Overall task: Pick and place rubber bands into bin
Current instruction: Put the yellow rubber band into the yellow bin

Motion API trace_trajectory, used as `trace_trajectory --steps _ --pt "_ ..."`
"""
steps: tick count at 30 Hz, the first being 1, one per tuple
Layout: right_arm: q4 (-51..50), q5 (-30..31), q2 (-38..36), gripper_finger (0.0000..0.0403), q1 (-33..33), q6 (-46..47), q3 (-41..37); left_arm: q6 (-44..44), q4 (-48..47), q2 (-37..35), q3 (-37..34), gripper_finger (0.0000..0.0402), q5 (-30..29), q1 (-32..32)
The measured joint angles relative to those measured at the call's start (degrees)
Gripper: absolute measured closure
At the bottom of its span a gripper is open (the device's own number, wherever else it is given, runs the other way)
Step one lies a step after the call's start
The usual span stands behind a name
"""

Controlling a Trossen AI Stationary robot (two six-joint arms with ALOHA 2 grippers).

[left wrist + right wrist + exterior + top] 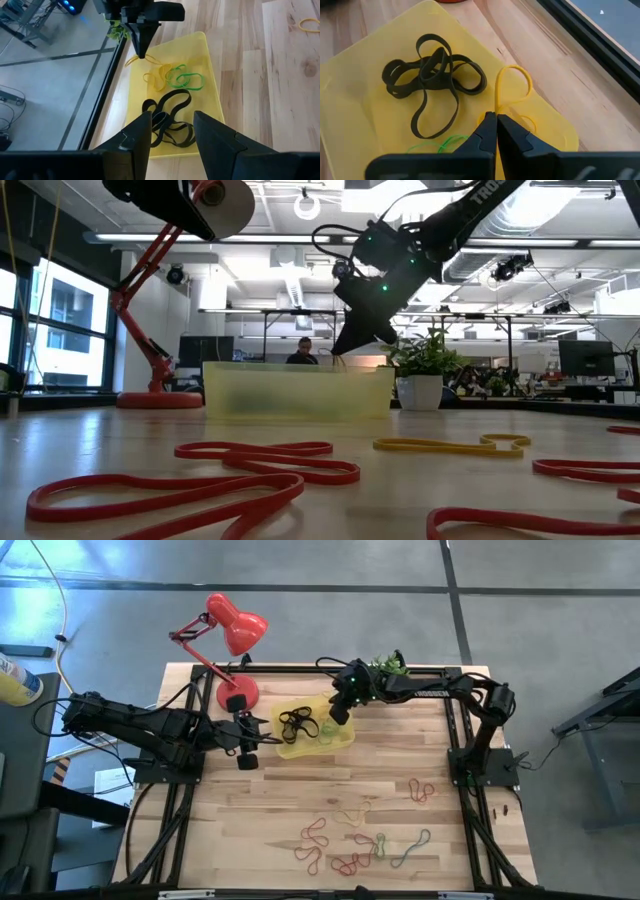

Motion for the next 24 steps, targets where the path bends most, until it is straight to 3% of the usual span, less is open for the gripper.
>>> trace_trajectory --steps 13,24 --pt "0.0 0.4 0.0 0.0309 0.0 1.6 0.0 0.0 -0.2 0.0 0.0 0.0266 0.0 0.0" --pt "-2.6 -3.6 0.0 0.0291 0.0 1.4 0.0 0.0 -0.3 0.0 0.0 0.0266 0.0 0.0"
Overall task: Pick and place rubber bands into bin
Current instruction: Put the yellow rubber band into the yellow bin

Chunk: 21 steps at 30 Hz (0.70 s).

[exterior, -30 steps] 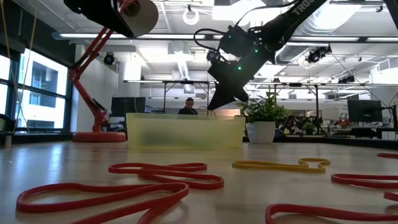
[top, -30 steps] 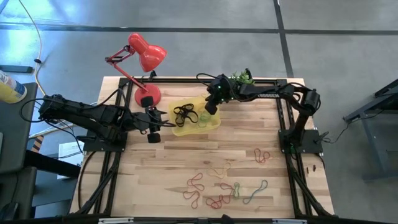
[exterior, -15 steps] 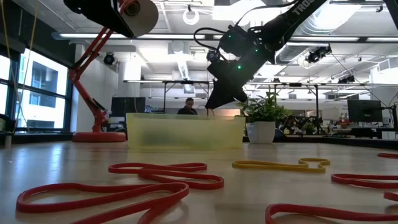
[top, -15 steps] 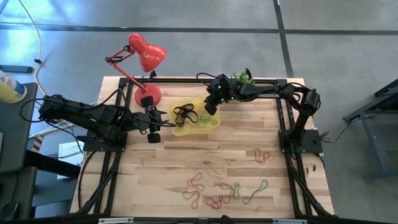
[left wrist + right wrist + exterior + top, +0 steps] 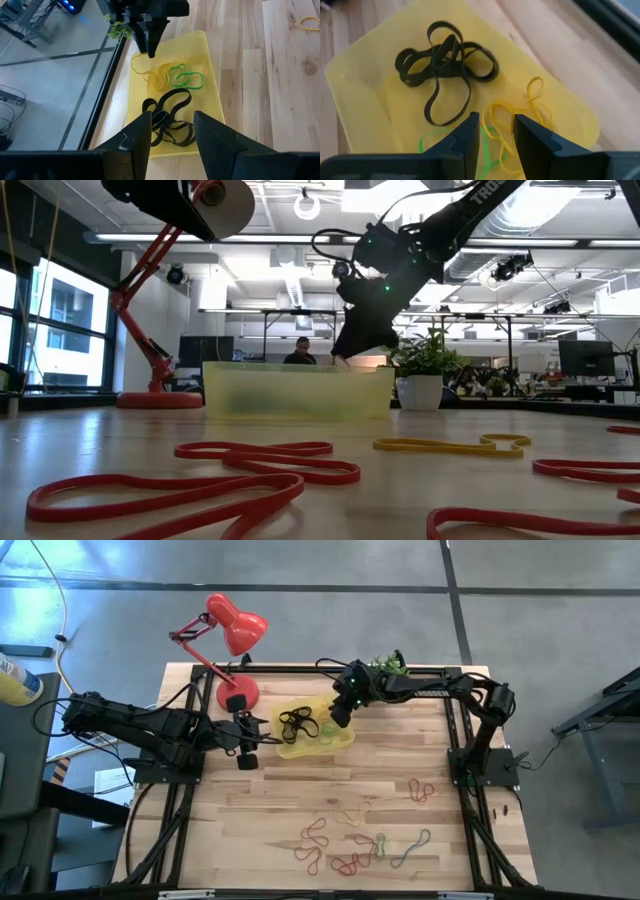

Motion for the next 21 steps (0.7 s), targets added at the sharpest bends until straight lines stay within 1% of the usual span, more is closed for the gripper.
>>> trace_trajectory --steps 7,13,15,18,21 --pt "-3.2 -0.2 0.0 0.0273 0.0 -0.7 0.0 0.0 0.0 0.0 0.0 0.0266 -0.4 0.0" --pt "-0.4 -0.4 0.0 0.0245 0.0 0.7 0.0 0.0 0.0 0.0 0.0 0.0266 -0.4 0.0" --pt "-0.3 -2.3 0.0 0.0236 0.0 0.5 0.9 0.0 0.0 0.0 0.0 0.0266 -0.4 0.0" --pt "-0.3 -6.7 -0.3 0.0226 0.7 -1.3 2.8 -0.1 0.0 0.0 0.0 0.0266 0.3 0.0" --pt "-3.4 -9.6 -1.8 0.0225 2.4 -4.6 4.5 0.0 0.0 0.0 0.0 0.0266 2.2 0.0"
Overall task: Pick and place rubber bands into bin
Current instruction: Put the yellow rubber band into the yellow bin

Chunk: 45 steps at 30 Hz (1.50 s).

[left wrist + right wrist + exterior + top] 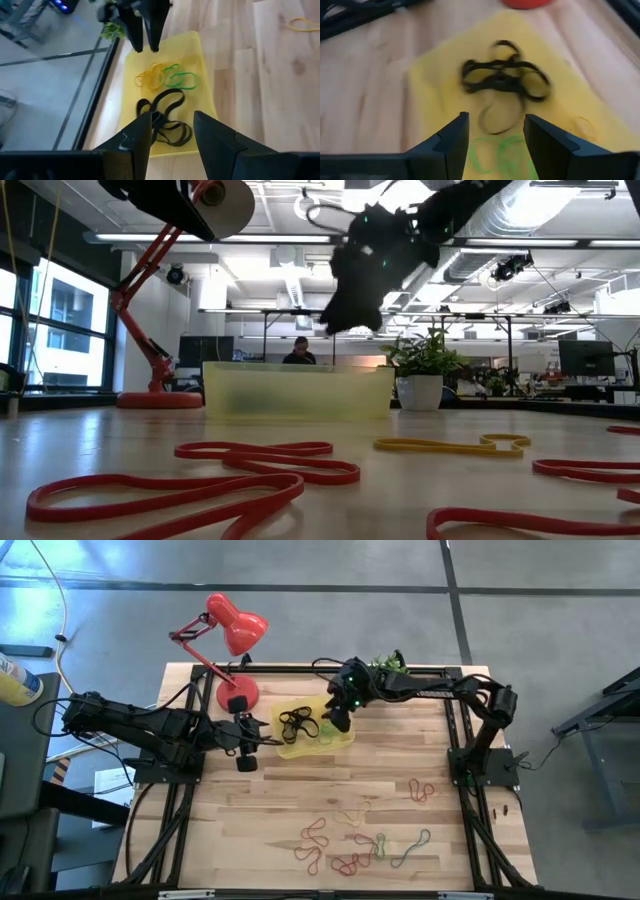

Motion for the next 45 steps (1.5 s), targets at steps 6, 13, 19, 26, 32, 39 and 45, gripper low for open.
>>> trace_trajectory --steps 6,13,19,26,32,39,45 --pt "-10.2 -0.4 -4.2 0.0239 4.9 -6.4 2.0 1.6 0.0 0.0 0.0 0.0266 3.0 0.0" --pt "-19.1 0.7 -7.0 0.0259 12.6 -3.9 2.0 2.8 0.0 0.0 0.0 0.0266 3.0 0.0" --pt "-20.1 4.4 -7.1 0.0264 20.8 4.3 1.8 3.5 0.0 0.0 0.0 0.0266 3.0 0.0" --pt "-21.3 13.9 -7.1 0.0263 29.4 18.6 1.5 7.4 0.0 0.0 0.0 0.0266 6.7 0.0" --pt "-24.6 19.7 -7.1 0.0263 37.5 28.3 1.5 8.8 0.1 0.0 0.0 0.0266 10.9 0.0" --pt "-26.9 31.8 -6.6 0.0263 47.4 30.1 1.5 5.0 1.7 1.3 0.0 0.0266 11.8 0.0" --pt "-27.4 34.3 -2.5 0.0263 50.8 24.9 1.5 1.1 5.7 6.6 0.0 0.0266 10.3 0.0"
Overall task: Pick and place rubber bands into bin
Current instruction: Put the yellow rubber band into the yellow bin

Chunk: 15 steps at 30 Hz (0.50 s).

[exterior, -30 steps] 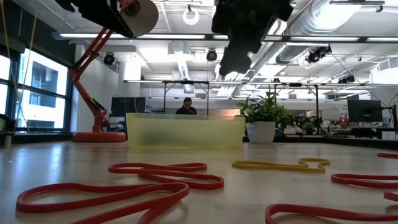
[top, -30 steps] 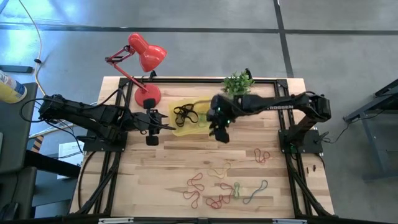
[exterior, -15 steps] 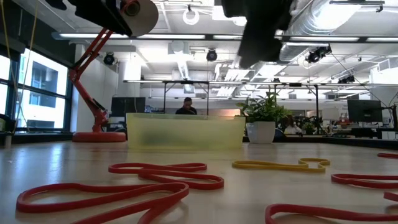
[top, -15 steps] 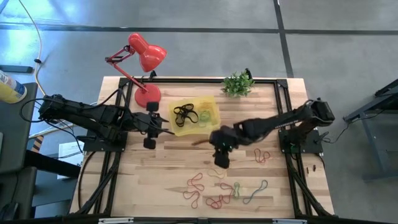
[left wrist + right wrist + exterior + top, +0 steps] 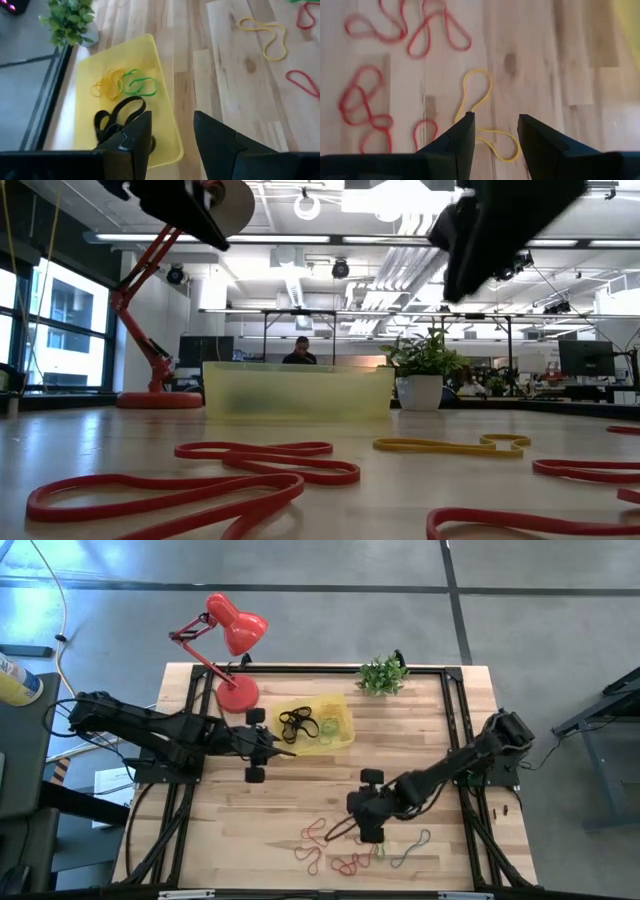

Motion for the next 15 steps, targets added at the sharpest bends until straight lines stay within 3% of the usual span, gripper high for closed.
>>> trace_trajectory --steps 8,15 --pt "5.9 -3.2 7.3 0.0263 -0.4 -4.4 0.0 -5.7 7.7 9.3 0.0 0.0266 6.3 -1.4" --pt "10.6 -7.0 11.5 0.0263 -1.5 0.9 0.0 -4.0 7.5 12.0 0.0 0.0266 5.3 -5.8"
